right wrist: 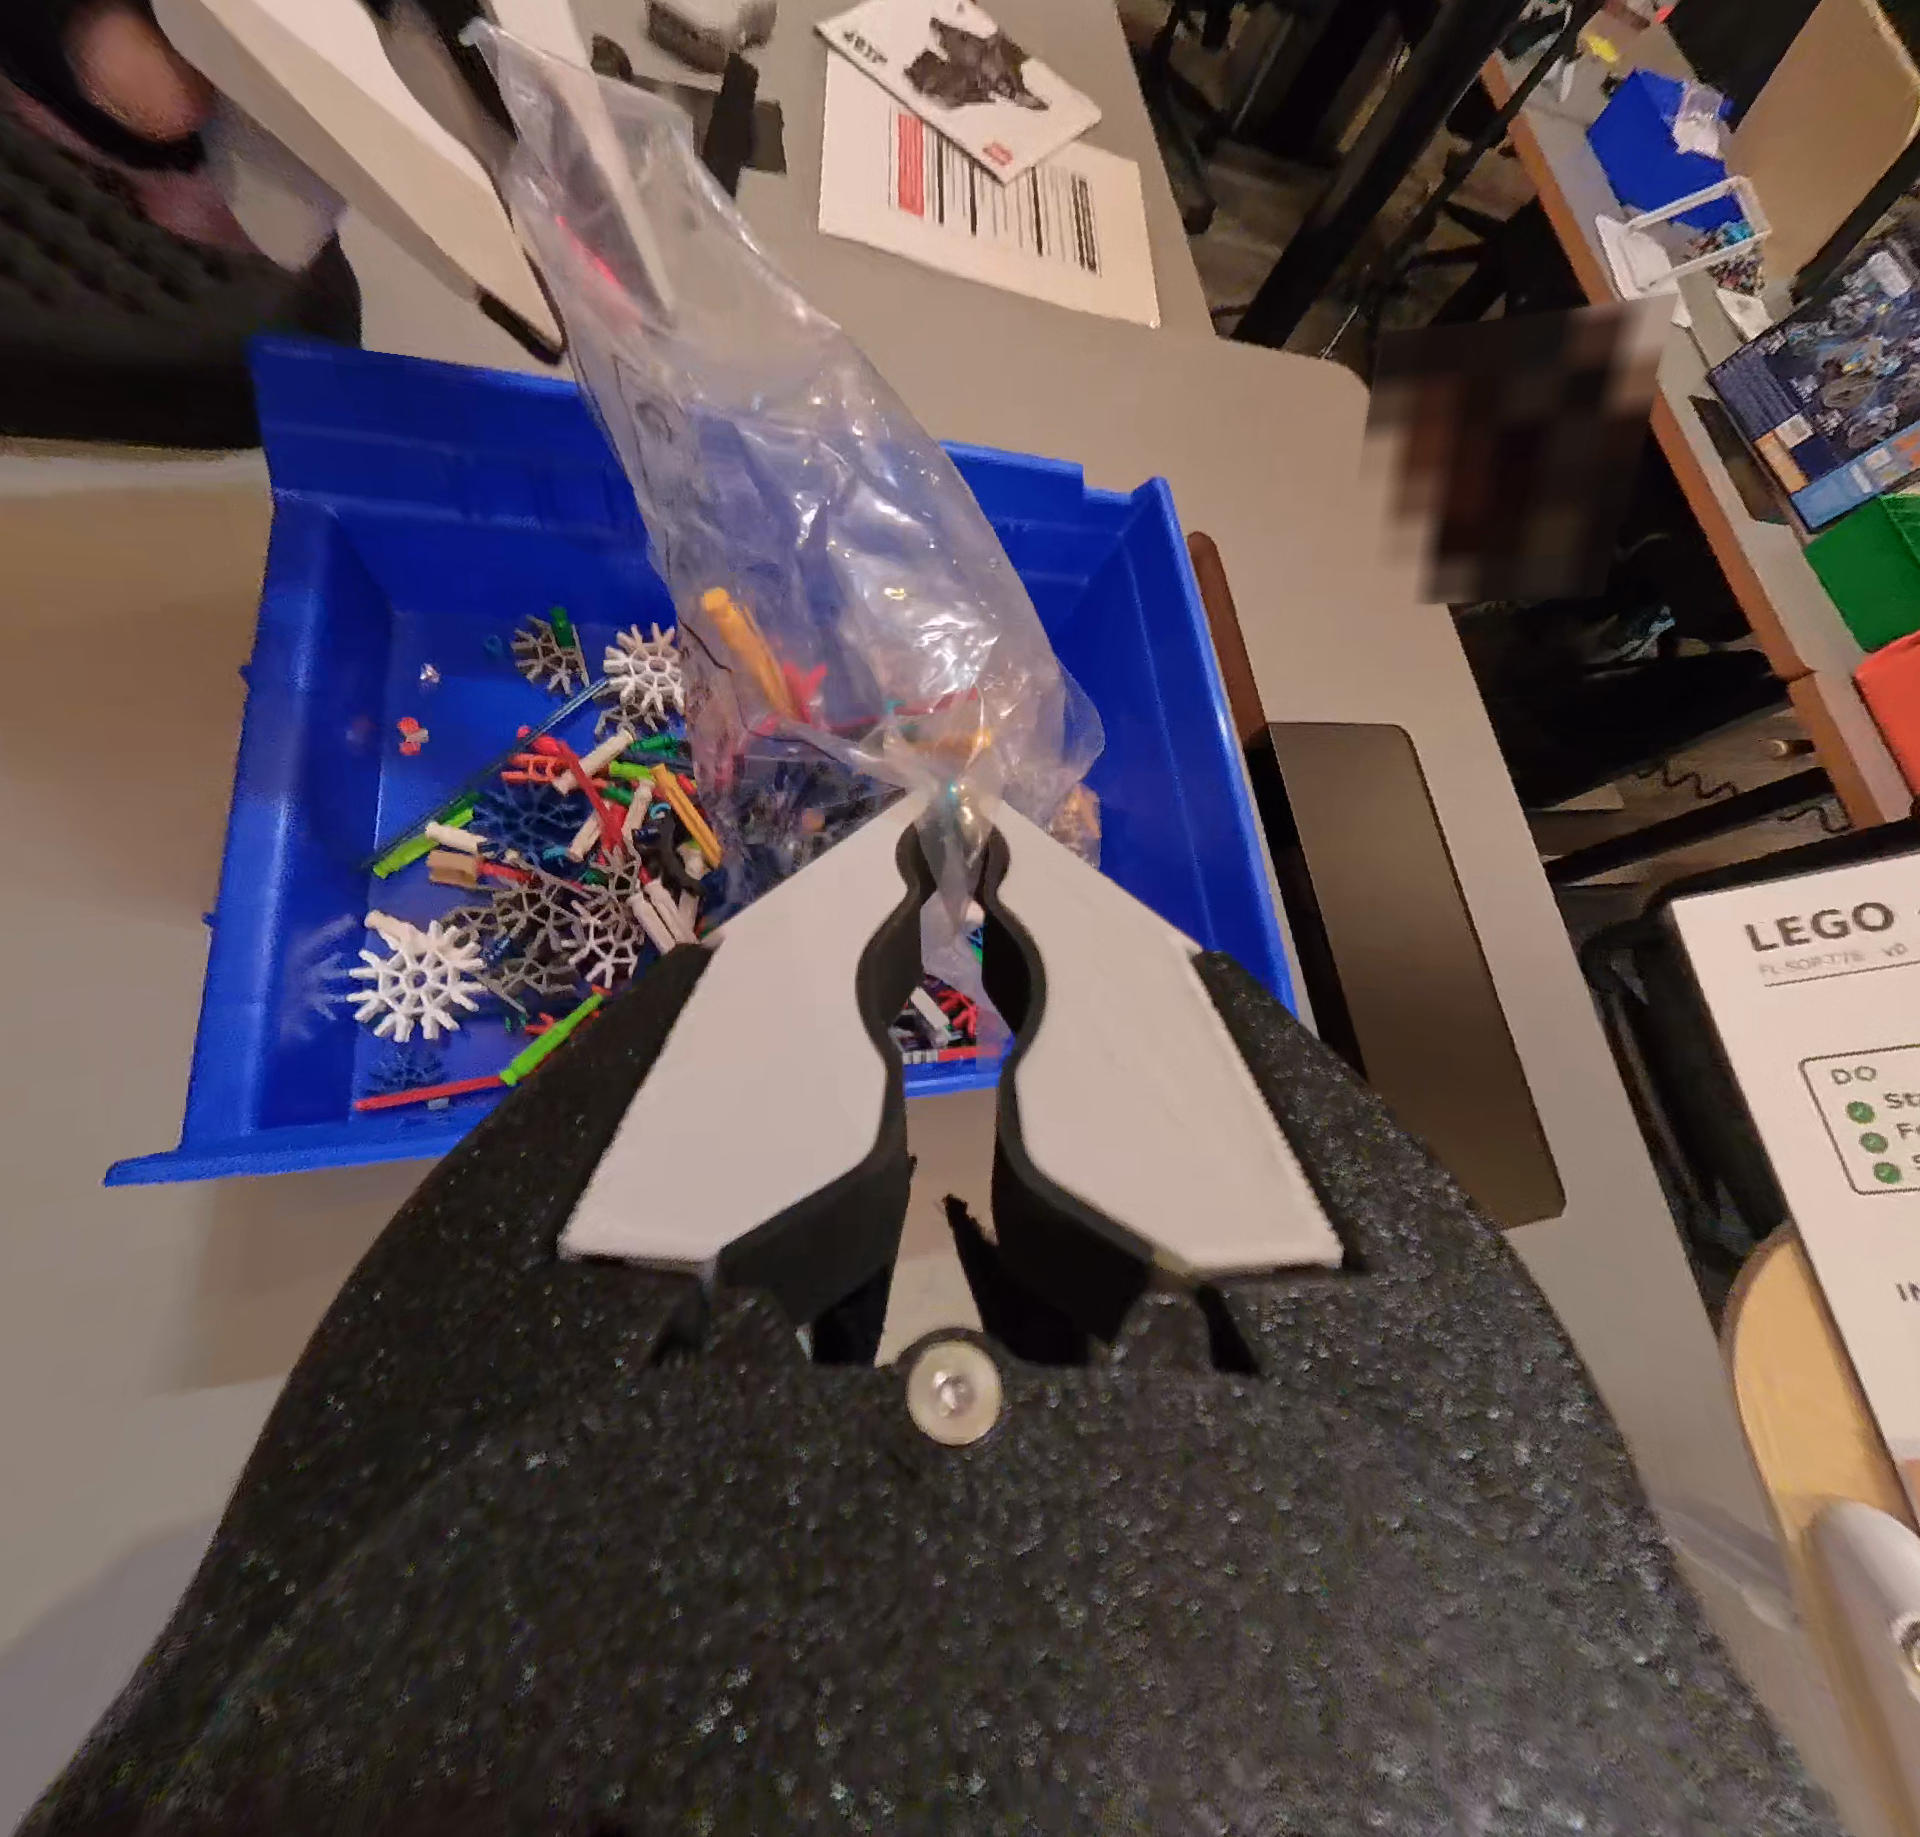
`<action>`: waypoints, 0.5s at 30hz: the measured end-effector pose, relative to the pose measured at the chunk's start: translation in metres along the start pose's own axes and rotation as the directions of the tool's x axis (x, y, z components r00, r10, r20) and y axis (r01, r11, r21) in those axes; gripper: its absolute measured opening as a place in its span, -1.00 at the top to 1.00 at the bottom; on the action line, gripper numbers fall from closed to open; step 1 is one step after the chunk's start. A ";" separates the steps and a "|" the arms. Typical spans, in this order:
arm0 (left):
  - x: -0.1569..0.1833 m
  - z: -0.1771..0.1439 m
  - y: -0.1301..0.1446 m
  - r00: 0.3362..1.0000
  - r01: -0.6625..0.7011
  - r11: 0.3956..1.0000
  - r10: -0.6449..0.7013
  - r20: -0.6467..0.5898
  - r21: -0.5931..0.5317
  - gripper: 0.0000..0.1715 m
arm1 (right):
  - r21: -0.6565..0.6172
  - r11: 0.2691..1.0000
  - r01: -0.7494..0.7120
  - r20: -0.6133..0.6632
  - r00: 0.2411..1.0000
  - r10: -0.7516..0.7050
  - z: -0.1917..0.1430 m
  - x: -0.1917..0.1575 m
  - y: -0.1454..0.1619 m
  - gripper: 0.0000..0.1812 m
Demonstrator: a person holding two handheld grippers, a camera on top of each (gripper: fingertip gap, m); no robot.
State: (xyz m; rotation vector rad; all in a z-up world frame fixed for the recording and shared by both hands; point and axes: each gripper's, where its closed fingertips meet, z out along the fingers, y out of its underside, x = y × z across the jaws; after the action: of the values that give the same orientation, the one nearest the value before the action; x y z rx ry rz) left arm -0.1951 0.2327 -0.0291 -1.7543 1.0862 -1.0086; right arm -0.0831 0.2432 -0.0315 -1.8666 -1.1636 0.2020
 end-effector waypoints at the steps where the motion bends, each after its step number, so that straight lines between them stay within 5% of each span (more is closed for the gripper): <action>1: 0.000 -0.002 -0.002 1.000 -0.015 1.000 0.015 0.001 0.010 0.84 | -0.014 1.000 0.006 -0.001 1.000 -0.006 0.001 0.000 0.003 1.00; 5: 0.004 -0.009 -0.017 1.000 -0.028 0.998 0.028 -0.003 0.049 0.87 | 0.079 0.997 -0.009 -0.025 1.000 0.011 -0.016 0.003 -0.018 1.00; 10: -0.001 -0.007 -0.015 1.000 -0.012 1.000 0.012 0.004 0.013 0.52 | 0.054 0.998 0.017 -0.040 0.999 -0.015 -0.013 0.003 -0.017 1.00; 12: 0.000 -0.007 -0.012 1.000 -0.016 1.000 0.016 0.012 0.010 0.60 | 0.095 0.995 0.013 -0.051 0.999 -0.009 -0.016 0.002 -0.026 1.00; 15: -0.001 -0.005 -0.004 0.999 -0.027 1.000 0.027 0.025 -0.013 0.77 | -0.006 0.999 0.045 -0.064 0.997 -0.045 -0.005 0.003 -0.005 1.00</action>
State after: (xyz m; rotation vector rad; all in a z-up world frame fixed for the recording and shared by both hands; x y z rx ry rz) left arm -0.1989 0.2340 -0.0236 -1.7537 1.1004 -0.9630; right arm -0.0824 0.2430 -0.0238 -1.8360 -1.1617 0.1136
